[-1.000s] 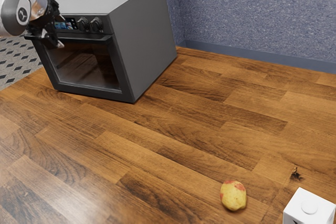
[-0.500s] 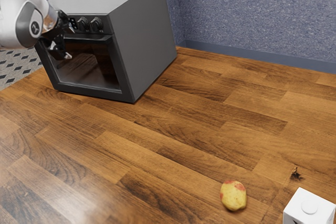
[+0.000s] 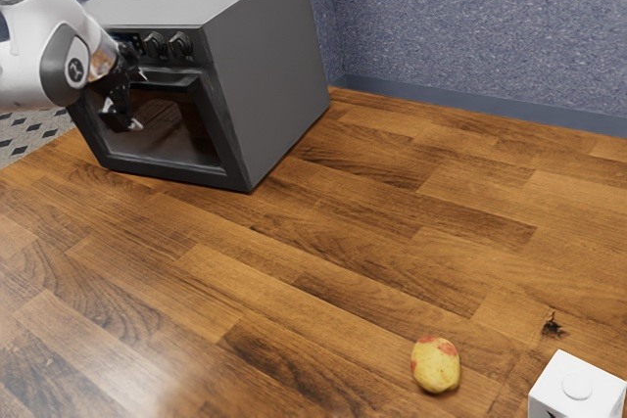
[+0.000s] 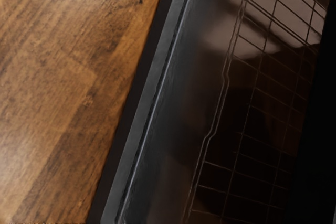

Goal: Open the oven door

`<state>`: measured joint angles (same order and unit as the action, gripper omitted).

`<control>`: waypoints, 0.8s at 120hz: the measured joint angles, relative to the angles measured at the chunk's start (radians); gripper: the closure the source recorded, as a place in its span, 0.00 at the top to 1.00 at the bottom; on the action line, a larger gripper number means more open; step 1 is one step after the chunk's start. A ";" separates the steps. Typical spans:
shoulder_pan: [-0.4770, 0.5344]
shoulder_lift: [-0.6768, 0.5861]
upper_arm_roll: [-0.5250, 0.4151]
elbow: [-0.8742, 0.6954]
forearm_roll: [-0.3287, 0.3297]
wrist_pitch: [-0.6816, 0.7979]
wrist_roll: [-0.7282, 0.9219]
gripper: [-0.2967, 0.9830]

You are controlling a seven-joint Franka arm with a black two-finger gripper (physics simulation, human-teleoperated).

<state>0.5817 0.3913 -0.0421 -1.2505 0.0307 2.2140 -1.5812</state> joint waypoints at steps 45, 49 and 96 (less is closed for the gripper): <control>0.029 -0.491 0.028 -0.572 -0.007 0.086 -0.015 0.77; 0.032 -0.524 0.025 -0.574 -0.031 0.055 -0.026 0.77; -0.387 -0.625 0.012 -0.518 -0.161 -0.548 -0.316 0.77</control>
<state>0.1949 -0.2334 -0.0305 -1.7681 -0.1300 1.6655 -1.8969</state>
